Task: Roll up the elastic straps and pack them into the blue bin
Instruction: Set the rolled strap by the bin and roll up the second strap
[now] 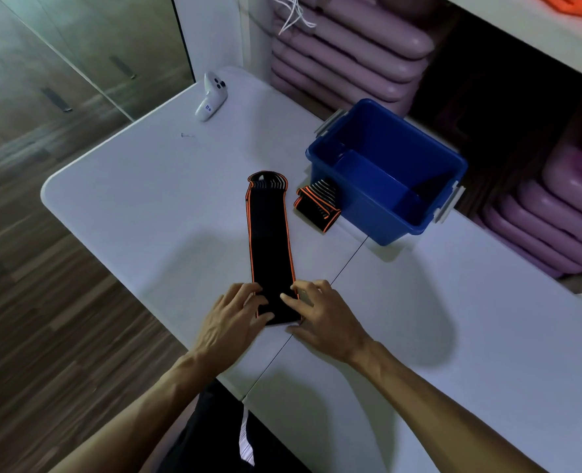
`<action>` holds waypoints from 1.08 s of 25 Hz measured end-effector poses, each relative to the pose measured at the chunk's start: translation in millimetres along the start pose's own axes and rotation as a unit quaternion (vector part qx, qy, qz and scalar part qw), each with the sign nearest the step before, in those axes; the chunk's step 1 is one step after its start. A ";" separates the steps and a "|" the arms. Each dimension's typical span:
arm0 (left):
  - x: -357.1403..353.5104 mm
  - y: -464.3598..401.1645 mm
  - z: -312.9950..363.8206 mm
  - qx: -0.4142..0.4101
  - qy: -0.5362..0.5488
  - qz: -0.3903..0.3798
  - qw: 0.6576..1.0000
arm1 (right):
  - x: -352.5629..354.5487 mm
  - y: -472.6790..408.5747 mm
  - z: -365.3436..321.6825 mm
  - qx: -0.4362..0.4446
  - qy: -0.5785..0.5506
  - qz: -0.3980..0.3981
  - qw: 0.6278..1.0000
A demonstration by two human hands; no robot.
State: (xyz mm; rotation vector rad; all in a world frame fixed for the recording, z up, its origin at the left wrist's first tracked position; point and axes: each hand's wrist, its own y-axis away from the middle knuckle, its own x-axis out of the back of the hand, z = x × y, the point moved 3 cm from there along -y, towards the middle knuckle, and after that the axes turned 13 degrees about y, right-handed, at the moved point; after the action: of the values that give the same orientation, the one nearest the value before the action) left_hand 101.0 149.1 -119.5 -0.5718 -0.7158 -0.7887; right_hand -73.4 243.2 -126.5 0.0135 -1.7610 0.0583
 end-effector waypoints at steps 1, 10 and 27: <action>-0.2 0.8 -0.3 -0.003 -0.013 -0.022 1.000 | 0.1 -1.3 1.2 0.015 0.015 0.007 1.000; 9.3 -21.2 -12.6 0.136 0.124 -0.053 0.981 | 19.0 -26.4 9.0 -0.094 -0.193 -0.039 0.976; 2.4 -23.1 -23.6 0.053 0.023 -0.016 0.998 | 5.6 -38.7 5.5 -0.134 -0.179 -0.014 0.974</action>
State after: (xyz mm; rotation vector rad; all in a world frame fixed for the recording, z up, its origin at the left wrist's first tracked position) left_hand 92.3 118.3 -128.1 -0.4449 -0.7207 -0.7858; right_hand -78.2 204.4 -120.8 -0.1571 -2.1167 -0.2157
